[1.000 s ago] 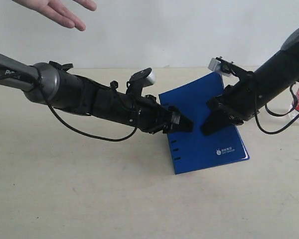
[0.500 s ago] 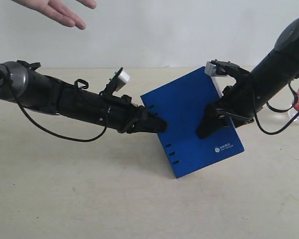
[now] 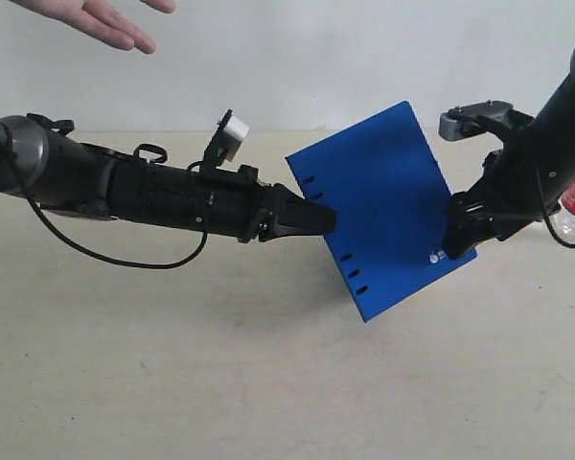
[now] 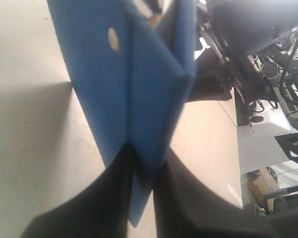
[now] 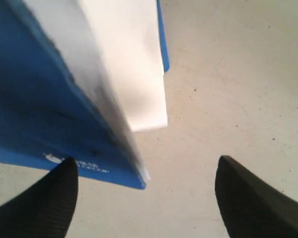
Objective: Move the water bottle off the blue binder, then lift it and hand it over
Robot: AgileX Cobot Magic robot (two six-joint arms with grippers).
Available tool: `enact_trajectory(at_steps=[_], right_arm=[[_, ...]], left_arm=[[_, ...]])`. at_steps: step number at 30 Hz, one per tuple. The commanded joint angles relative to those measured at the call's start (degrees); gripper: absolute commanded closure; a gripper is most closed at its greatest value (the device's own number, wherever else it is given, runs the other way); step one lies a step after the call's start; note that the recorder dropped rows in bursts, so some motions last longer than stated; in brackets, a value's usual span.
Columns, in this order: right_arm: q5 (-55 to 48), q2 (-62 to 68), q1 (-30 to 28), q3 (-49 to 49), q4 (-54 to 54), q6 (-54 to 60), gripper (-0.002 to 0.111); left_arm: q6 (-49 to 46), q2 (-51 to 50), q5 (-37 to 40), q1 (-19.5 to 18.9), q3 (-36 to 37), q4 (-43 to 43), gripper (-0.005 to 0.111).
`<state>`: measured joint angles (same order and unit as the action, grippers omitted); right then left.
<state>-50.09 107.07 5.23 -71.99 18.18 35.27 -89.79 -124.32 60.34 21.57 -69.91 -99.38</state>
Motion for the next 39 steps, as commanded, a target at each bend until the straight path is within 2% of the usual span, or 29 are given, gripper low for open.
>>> enact_trajectory(at_steps=[1,6,8,9,16,17,19,20,21,22,26,29,34,39], right_arm=[[1.88,-1.09,-0.15,-0.08,0.74,0.39,0.041],[12.41,-0.65,-0.15,0.03,3.84,1.2,0.041],[17.36,0.35,-0.15,0.03,10.02,4.47,0.041],[19.26,1.42,-0.15,0.03,17.03,10.06,0.041],[13.47,6.71,-0.15,-0.07,38.26,30.24,0.041],[9.76,6.73,-0.15,-0.07,42.49,34.63,0.042],[2.55,6.73,-0.15,-0.07,47.16,39.52,0.055],[-0.9,6.73,-0.15,-0.07,48.92,40.48,0.068],[-2.07,6.73,-0.15,-0.07,49.37,40.48,0.075],[-3.69,6.73,-0.15,-0.07,49.79,40.48,0.087],[-5.66,6.73,-0.15,-0.07,49.9,40.6,0.108],[-6.2,6.73,-0.15,-0.07,49.9,41.93,0.108],[-7.89,6.73,-0.15,-0.07,49.9,42.05,0.108],[-11.57,6.73,-0.07,-0.07,50.04,42.05,0.108]], left_arm=[[-0.58,1.16,4.09,0.25,-0.5,-0.56,0.1],[-0.58,1.16,6.42,0.25,-0.5,1.18,0.1],[-0.58,1.16,7.6,0.25,-0.5,2.75,0.1],[-0.58,1.16,8.69,0.25,-0.5,3.79,0.1],[-0.58,1.16,9.62,0.25,-0.5,3.68,0.1],[-0.58,1.16,9.62,0.25,-0.5,3.68,0.1],[-0.58,1.16,9.62,0.25,-0.5,3.68,0.1],[-0.58,1.16,9.62,0.25,-0.5,3.68,0.1],[-0.58,1.16,9.62,0.25,-0.5,3.8,0.1],[-0.45,1.16,9.62,0.25,-0.5,4.08,0.1],[-0.22,1.16,9.62,0.25,-0.5,4.08,0.1],[0.4,1.16,8.95,0.25,-0.5,3.85,0.1],[0.35,1.16,2.81,0.25,-0.5,-0.35,0.098],[-0.89,0.59,0.04,0.36,-0.79,-0.56,0.077]])
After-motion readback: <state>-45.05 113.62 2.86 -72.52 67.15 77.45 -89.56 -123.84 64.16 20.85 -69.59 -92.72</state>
